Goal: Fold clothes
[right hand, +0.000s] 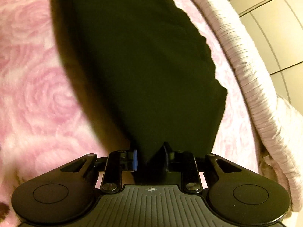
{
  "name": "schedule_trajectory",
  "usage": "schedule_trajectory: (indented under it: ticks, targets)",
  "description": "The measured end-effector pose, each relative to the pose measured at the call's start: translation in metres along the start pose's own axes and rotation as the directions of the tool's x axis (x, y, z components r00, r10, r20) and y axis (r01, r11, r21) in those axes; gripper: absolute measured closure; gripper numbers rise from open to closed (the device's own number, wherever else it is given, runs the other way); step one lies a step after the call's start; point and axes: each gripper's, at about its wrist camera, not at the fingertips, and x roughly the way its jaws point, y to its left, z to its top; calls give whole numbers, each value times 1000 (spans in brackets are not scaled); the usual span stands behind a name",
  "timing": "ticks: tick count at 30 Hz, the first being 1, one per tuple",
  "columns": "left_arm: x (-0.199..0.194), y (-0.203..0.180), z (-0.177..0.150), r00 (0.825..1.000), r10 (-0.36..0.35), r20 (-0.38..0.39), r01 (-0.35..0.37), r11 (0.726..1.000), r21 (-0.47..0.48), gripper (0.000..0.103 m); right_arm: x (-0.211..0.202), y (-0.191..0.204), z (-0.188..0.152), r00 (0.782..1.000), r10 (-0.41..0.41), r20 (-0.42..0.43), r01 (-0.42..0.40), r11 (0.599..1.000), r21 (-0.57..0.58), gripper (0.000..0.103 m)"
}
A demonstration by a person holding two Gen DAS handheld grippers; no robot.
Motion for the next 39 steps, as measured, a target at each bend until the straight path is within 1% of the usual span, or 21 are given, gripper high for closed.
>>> schedule_trajectory:
  ticks: [3,6,8,9,13,15,16,20,21,22,23,27,29,30,32,33,34,35,36,38,39]
  targets:
    - [-5,-5,-6,1000,18,2,-18,1000,6,86,-4,0,2,1000,5,-15,-5,1000,1,78]
    - [-17,-12,-10,998,59,-5,-58,998,29,78,-10,4,6,1000,-6,-31,5,1000,-3,72]
    - [-23,-17,-8,997,77,27,-78,996,34,54,-14,8,14,998,-26,-56,26,1000,-1,64]
    - [-26,-20,-6,995,84,48,-86,996,36,54,-16,10,18,997,-33,-63,34,999,3,62]
    - [-11,-29,10,994,74,81,-80,994,69,55,-33,28,36,1000,-25,1,25,1000,3,51]
    - [4,-32,18,994,84,69,-91,990,104,66,-43,42,48,997,-12,70,14,999,-30,43]
    - [11,-30,21,995,82,59,-88,991,105,82,-45,50,55,994,-7,107,12,999,-51,41]
    - [11,-15,8,996,61,58,-65,996,62,89,-36,73,84,984,47,170,-26,992,-123,41]
    - [9,-12,-1,997,59,48,-61,997,45,92,-26,72,87,988,60,144,-43,992,-121,48]
    - [7,-9,-10,998,56,37,-57,998,28,92,-17,69,89,990,76,116,-63,992,-109,71]
    - [4,-8,-17,998,52,37,-53,998,25,92,-9,62,86,992,92,90,-84,993,-82,76]
    - [-4,-9,-11,997,51,63,-53,998,27,91,-7,48,67,994,88,58,-83,993,-86,76]
    - [-9,-12,-8,994,78,71,-81,996,45,81,-14,42,61,995,87,51,-83,993,-80,76]
    - [-12,-14,-6,993,91,82,-96,994,60,78,-18,39,61,995,85,53,-81,994,-72,74]
    - [-16,-20,-1,988,113,105,-123,988,93,63,-24,39,62,996,68,54,-64,996,-69,65]
    - [-15,-24,1,986,118,120,-132,984,118,60,-25,42,62,997,51,62,-46,996,-73,51]
    - [-13,-25,4,985,117,125,-133,983,127,60,-26,46,63,997,39,71,-33,996,-79,44]
    - [-9,-23,5,987,108,120,-122,986,117,60,-24,50,65,996,43,83,-36,995,-89,42]
    - [-5,-20,7,988,99,114,-112,988,107,61,-22,53,68,994,48,95,-38,994,-98,42]
    - [3,-16,11,991,81,104,-91,992,87,89,-16,62,73,992,59,107,-46,992,-118,42]
    - [7,-14,13,992,72,99,-80,994,77,89,-11,63,75,992,69,109,-56,991,-120,44]
